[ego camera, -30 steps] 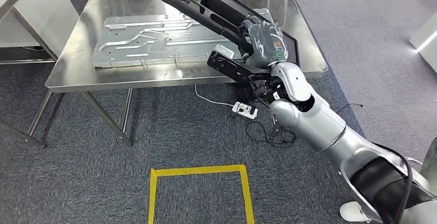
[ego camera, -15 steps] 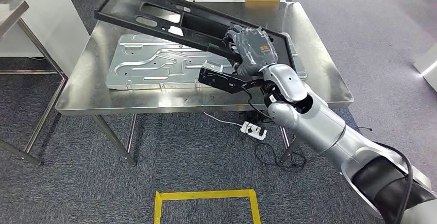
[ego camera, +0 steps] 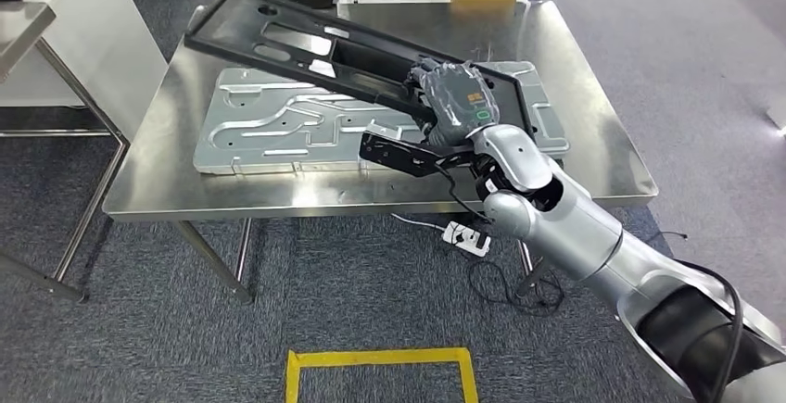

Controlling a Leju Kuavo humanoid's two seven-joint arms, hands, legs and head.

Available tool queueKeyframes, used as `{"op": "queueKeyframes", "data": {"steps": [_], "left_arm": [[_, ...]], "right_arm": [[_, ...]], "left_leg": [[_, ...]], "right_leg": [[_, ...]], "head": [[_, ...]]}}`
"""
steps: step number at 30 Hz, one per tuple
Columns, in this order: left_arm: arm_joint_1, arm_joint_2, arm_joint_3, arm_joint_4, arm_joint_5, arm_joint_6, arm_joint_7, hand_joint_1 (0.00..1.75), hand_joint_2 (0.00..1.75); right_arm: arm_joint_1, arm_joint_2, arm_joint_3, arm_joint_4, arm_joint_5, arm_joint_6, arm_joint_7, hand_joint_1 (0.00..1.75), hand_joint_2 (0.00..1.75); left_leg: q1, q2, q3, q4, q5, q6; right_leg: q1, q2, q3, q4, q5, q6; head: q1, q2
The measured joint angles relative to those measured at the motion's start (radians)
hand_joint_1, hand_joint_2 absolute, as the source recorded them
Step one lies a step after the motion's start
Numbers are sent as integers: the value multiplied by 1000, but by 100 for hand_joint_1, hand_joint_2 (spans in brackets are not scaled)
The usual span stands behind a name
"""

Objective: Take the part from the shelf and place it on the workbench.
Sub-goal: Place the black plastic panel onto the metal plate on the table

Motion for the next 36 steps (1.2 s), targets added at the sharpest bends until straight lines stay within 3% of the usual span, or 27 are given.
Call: {"op": "queueKeyframes", "data": {"steps": [1,2,4,5,7,10,12,13,15,16,17,18,20,21,23,26,28,30,31,32,33,36], "left_arm": [[1,0,0,0,0,0,1,0,175],[2,0,0,0,0,0,2,0,175],[3,2,0,0,0,1,6,0,175],[3,3,-1,0,0,1,7,0,175],[2,6,-4,0,0,1,10,0,175],[4,8,-7,0,0,3,14,0,175],[2,9,-8,0,0,4,15,0,175],[1,9,-8,0,0,5,15,0,175],[-1,9,-9,0,0,4,16,0,175],[-1,9,-10,0,0,3,16,0,175],[0,9,-10,0,0,2,16,0,175],[1,10,-11,0,0,0,16,0,175],[0,9,-12,0,0,-3,15,0,175],[-1,9,-12,0,0,-4,15,0,175],[-2,10,-13,0,0,-5,15,0,175],[-2,12,-14,0,-1,-5,15,0,175],[-4,13,-14,0,-2,-4,15,0,175],[-4,14,-14,0,-2,-3,15,0,175],[-2,14,-14,0,-2,-2,15,0,175],[-1,14,-14,0,-2,-2,16,0,175],[-1,14,-14,0,-2,-1,16,0,175],[-2,18,-14,0,-3,1,17,0,175]], "right_arm": [[2,0,1,0,0,1,0,175,175],[4,0,2,0,0,3,0,175,175],[7,0,3,0,1,6,0,175,175],[7,0,4,0,2,7,0,175,175],[8,-1,5,-1,3,8,1,175,175],[15,-3,7,-6,4,11,3,175,175],[17,-6,9,-12,4,12,4,175,175],[17,-7,9,-13,5,12,5,175,175],[20,-8,9,-15,6,13,10,175,175],[24,-8,9,-15,6,14,12,175,175],[29,-10,9,-15,7,14,13,175,175],[32,-12,9,-16,7,15,14,175,175],[34,-15,9,-17,10,17,14,175,175],[33,-16,9,-18,11,17,14,175,175],[33,-17,9,-22,13,17,14,175,175],[36,-19,9,-26,16,17,15,175,175],[38,-19,9,-29,18,17,16,175,175],[40,-20,9,-32,19,16,16,175,175],[43,-20,9,-32,20,16,16,175,175],[46,-20,9,-32,20,16,17,175,175],[49,-21,9,-32,21,16,17,175,175],[52,-22,9,-33,22,16,17,175,175]], "left_leg": [[9,2,-18,19,5,-10],[18,5,-20,2,30,-22],[33,9,17,-112,113,-43],[34,9,36,-166,134,-49],[32,10,53,-216,137,-35],[28,9,58,-216,126,3],[29,10,69,-220,120,18],[28,10,74,-221,117,24],[24,9,82,-221,108,33],[22,8,87,-221,103,35],[19,7,93,-220,98,36],[17,6,101,-219,92,35],[14,5,115,-217,81,32],[12,4,118,-216,76,29],[11,4,119,-217,73,21],[12,7,118,-213,63,6],[13,9,85,-143,22,-3],[14,10,24,-20,-31,-8],[14,10,0,23,-40,-9],[14,10,-10,36,-32,-9],[14,10,-3,11,-7,-8],[10,10,78,-165,78,6]], "right_leg": [[-6,0,2,1,-4,5],[-14,1,6,3,-10,12],[-27,0,16,12,-28,29],[-31,0,18,19,-37,38],[-30,-1,15,29,-52,55],[-30,0,13,35,-68,72],[-31,-1,-11,89,-100,76],[-29,-3,-43,149,-124,77],[-26,-3,-128,281,-161,76],[-25,-4,-160,318,-158,75],[-24,-4,-174,316,-132,71],[-23,-4,-170,279,-92,66],[-14,-4,-130,152,-5,51],[-9,-3,-112,101,17,44],[-2,-2,-96,60,25,37],[-7,-1,-86,45,27,28],[-11,-3,-78,38,28,20],[-10,-4,-77,38,25,14],[-9,-3,-76,39,23,13],[-8,-2,-76,41,21,12],[-7,-1,-75,44,18,12],[-4,2,-73,54,7,18]], "head": [[0,0],[0,0],[0,0],[-3,0],[-6,0],[-1,0],[1,0],[2,0],[3,0],[4,0],[3,0],[3,0],[3,0],[2,0],[1,0],[0,0],[-1,0],[-2,0],[-2,0],[-2,0],[-2,0],[-2,0]]}}
